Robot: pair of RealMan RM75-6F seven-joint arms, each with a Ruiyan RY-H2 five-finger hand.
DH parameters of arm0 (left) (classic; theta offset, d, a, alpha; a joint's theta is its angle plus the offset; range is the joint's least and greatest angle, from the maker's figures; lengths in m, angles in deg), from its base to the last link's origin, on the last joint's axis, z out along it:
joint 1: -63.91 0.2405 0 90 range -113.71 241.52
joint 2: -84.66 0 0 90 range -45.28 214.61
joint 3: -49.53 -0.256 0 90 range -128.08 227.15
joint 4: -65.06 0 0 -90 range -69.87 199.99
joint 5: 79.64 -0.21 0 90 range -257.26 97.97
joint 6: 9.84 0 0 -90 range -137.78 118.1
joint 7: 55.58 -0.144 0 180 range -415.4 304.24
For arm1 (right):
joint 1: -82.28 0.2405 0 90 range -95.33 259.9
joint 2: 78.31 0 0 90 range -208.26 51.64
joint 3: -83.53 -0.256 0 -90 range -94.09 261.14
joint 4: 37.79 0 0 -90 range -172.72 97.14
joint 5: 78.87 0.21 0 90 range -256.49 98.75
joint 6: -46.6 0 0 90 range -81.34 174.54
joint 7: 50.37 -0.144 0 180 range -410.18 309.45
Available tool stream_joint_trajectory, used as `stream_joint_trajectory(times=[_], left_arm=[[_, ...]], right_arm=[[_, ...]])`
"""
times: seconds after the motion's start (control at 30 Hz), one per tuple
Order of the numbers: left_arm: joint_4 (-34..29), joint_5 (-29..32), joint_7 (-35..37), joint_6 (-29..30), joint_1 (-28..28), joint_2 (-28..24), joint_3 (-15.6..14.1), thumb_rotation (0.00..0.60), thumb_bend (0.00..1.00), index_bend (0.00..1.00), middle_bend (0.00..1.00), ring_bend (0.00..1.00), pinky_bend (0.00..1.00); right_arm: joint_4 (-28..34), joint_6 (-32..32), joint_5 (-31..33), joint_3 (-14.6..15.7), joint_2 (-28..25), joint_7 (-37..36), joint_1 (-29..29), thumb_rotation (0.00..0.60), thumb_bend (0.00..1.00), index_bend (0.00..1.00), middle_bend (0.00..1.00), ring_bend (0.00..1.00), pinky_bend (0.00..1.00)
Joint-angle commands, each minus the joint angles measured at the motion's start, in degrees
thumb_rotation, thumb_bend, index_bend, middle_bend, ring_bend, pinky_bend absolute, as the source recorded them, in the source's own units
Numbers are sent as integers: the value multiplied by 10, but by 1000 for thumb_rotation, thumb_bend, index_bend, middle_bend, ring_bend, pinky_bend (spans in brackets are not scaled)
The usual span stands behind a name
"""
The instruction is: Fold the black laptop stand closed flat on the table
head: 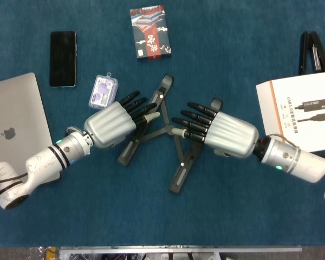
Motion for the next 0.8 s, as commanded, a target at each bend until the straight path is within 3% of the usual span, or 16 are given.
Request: stream_joint_trajectory(times=[0.03,0.8], left_arm=[[11,-1,3,3,-2,5,-1,600,340,0,0,0,0],[7,43,32,-41,-12,-2,-3,600,339,0,0,0,0]], right_arm=[[-14,-5,-4,2,8,5,2,600,0,0,0,0,0],[-133,-50,-9,23,89,42,-23,600,0,0,0,0,0]])
